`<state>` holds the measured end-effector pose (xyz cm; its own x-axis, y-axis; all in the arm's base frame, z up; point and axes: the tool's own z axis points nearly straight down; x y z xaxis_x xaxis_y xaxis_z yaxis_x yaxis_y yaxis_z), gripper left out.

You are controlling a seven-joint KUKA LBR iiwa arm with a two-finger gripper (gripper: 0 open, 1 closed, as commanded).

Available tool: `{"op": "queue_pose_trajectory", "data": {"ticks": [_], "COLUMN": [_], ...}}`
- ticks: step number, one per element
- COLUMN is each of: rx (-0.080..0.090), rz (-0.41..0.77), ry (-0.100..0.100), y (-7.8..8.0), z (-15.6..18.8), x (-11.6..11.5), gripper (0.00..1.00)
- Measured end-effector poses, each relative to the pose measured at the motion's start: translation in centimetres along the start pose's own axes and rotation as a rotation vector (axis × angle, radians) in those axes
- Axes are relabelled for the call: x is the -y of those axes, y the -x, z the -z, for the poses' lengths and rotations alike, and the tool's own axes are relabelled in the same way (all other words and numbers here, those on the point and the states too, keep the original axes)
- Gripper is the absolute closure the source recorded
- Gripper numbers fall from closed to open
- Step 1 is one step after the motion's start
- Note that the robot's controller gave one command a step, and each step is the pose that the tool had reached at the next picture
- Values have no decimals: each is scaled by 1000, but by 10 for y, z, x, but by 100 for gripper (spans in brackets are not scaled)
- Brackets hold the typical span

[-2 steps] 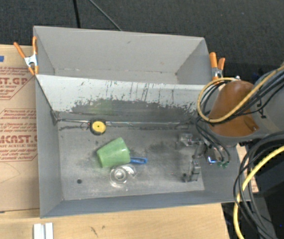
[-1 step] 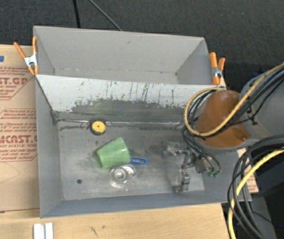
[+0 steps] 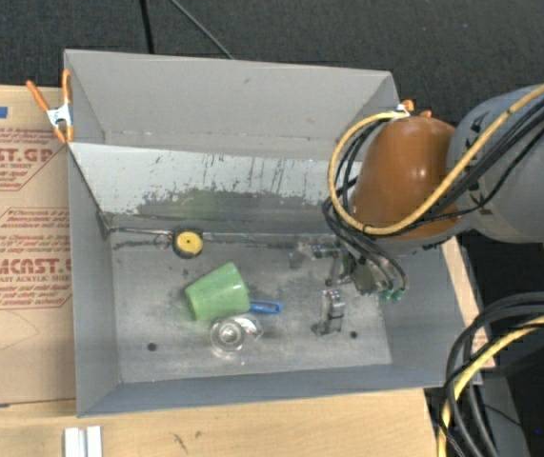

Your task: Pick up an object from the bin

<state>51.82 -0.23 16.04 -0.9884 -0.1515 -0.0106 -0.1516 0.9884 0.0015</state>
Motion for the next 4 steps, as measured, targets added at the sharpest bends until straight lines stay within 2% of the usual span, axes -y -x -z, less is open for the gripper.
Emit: {"op": "queue_pose_trajectory", "data": {"ticks": [1, 2, 3, 4], "rx": [-13, -9, 1, -12], "rz": [151, 148, 85, -138], "ry": [2, -1, -3, -1], "y": [20, 21, 25, 67], "z": [-94, -91, 77, -23], "x": [-43, -42, -32, -22], "gripper": [0, 100, 100, 100]}}
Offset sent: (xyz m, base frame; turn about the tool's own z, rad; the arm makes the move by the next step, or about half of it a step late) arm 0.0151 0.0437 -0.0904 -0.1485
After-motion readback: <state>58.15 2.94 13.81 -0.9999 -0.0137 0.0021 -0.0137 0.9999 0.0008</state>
